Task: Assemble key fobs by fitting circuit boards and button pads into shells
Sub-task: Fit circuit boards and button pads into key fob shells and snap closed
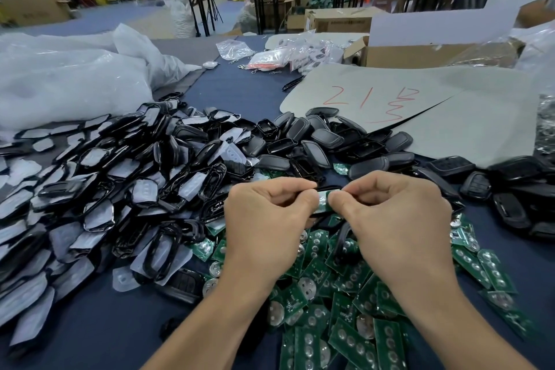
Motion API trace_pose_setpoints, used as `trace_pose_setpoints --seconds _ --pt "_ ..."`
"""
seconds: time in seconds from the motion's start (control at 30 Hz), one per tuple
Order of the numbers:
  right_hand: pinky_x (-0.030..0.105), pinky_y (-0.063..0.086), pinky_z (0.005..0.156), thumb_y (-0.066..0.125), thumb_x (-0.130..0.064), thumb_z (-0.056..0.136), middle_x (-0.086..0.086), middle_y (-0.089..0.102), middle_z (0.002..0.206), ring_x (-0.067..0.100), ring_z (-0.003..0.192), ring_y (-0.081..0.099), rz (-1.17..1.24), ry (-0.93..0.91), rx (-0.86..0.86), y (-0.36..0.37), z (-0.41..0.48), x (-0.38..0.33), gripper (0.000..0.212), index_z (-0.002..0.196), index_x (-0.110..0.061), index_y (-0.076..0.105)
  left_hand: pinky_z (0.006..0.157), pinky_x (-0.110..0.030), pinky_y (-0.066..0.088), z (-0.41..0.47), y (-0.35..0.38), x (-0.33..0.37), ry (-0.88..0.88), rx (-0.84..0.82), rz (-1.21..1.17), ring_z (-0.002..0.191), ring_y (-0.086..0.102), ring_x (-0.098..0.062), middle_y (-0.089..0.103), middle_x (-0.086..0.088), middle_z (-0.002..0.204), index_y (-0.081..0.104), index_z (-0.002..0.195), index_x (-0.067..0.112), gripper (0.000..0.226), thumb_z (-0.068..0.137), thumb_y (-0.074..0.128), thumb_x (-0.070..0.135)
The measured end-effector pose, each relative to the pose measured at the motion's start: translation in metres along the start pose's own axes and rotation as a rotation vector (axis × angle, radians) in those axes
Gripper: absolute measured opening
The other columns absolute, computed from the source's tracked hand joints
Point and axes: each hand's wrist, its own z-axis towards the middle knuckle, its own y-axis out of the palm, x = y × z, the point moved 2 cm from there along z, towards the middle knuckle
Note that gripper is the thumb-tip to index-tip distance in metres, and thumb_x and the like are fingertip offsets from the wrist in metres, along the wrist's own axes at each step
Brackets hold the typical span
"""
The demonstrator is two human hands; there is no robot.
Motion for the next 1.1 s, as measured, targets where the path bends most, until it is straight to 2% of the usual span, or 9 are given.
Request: trace_pose_setpoints --seconds 0.27,0.4,0.5,0.57,0.67,0.77,0.93,1.03,1.1 --pt "0.01 0.044 0.05 0.085 -0.036 0.078 -0.015 0.065 0.05 0.008 0.041 0.057 -0.026 -0.025 -0.026 0.003 0.001 0.001 0.024 0.067 -0.026 0.066 0.056 -0.025 0.062 -0.001 0.002 0.003 -0.014 0.009 -0.08 0.06 0.077 -0.018 0.079 0.001 0.072 0.083 0.081 0.026 0.025 0.082 0.085 0.001" --pt "0.016 0.041 0.052 0.078 -0.059 0.074 -0.019 0.069 0.066 0.001 0.054 0.061 -0.034 0.004 -0.015 0.002 0.006 0.01 0.027 0.078 -0.034 0.068 0.057 -0.028 0.062 0.003 0.001 0.002 -0.044 0.022 -0.192 0.063 0.078 -0.025 0.08 -0.006 0.076 0.084 0.082 0.021 0.021 0.085 0.082 0.0" --pt "0.029 0.047 0.057 0.078 -0.033 0.088 -0.005 0.073 0.068 0.009 0.054 0.065 0.222 0.051 -0.197 0.005 0.011 0.012 0.005 0.087 -0.037 0.075 0.062 -0.027 0.062 0.004 0.002 0.001 -0.07 -0.061 -0.225 0.069 0.079 -0.024 0.08 -0.007 0.079 0.083 0.085 0.019 0.019 0.088 0.078 0.0" --pt "0.025 0.046 0.05 0.079 -0.015 0.089 0.004 0.072 0.064 0.015 0.049 0.062 0.316 0.036 -0.229 0.003 0.013 0.012 0.017 0.083 -0.031 0.078 0.065 -0.025 0.062 0.003 0.002 0.002 -0.032 -0.157 -0.137 0.072 0.079 -0.019 0.081 -0.002 0.081 0.084 0.091 0.023 0.024 0.088 0.078 -0.001" --pt "0.018 0.046 0.048 0.079 -0.01 0.088 0.006 0.071 0.062 0.013 0.048 0.061 0.341 0.015 -0.263 0.001 0.012 0.013 0.021 0.082 -0.031 0.079 0.065 -0.022 0.062 0.005 -0.001 0.003 0.026 -0.178 -0.012 0.071 0.079 -0.015 0.081 0.006 0.079 0.084 0.088 0.029 0.03 0.084 0.081 0.0" --pt "0.025 0.053 0.054 0.069 -0.009 0.095 0.008 0.071 0.065 0.014 0.054 0.063 0.356 0.023 -0.361 0.007 0.01 0.01 0.022 0.088 -0.028 0.078 0.066 -0.021 0.06 0.004 -0.005 0.004 0.092 -0.079 0.074 0.071 0.077 -0.006 0.079 0.014 0.079 0.083 0.086 0.038 0.036 0.082 0.082 0.002" --pt "0.031 0.054 0.054 0.069 -0.013 0.094 0.003 0.069 0.06 0.015 0.049 0.062 0.157 -0.079 -0.347 0.008 0.012 0.006 0.024 0.085 -0.033 0.078 0.073 -0.013 0.055 -0.002 -0.007 0.016 0.276 -0.147 0.428 0.082 0.071 0.006 0.071 0.036 0.085 0.068 0.097 0.053 0.031 0.086 0.068 0.024" --pt "0.024 0.055 0.055 0.075 -0.014 0.09 -0.005 0.072 0.062 0.011 0.049 0.064 0.062 -0.128 -0.346 0.013 0.011 -0.001 0.028 0.087 -0.041 0.078 0.078 -0.005 0.046 0.001 -0.013 0.015 0.312 -0.031 0.613 0.097 0.063 0.008 0.061 0.047 0.104 0.053 0.116 0.062 0.045 0.084 0.063 0.032" --pt "0.029 0.06 0.062 0.076 -0.015 0.089 -0.013 0.076 0.071 0.008 0.057 0.068 0.038 -0.117 -0.331 0.021 0.011 -0.007 0.025 0.093 -0.04 0.078 0.076 -0.005 0.047 0.006 -0.022 0.012 0.322 0.114 0.603 0.094 0.064 0.007 0.068 0.038 0.101 0.061 0.118 0.055 0.043 0.09 0.07 0.024"
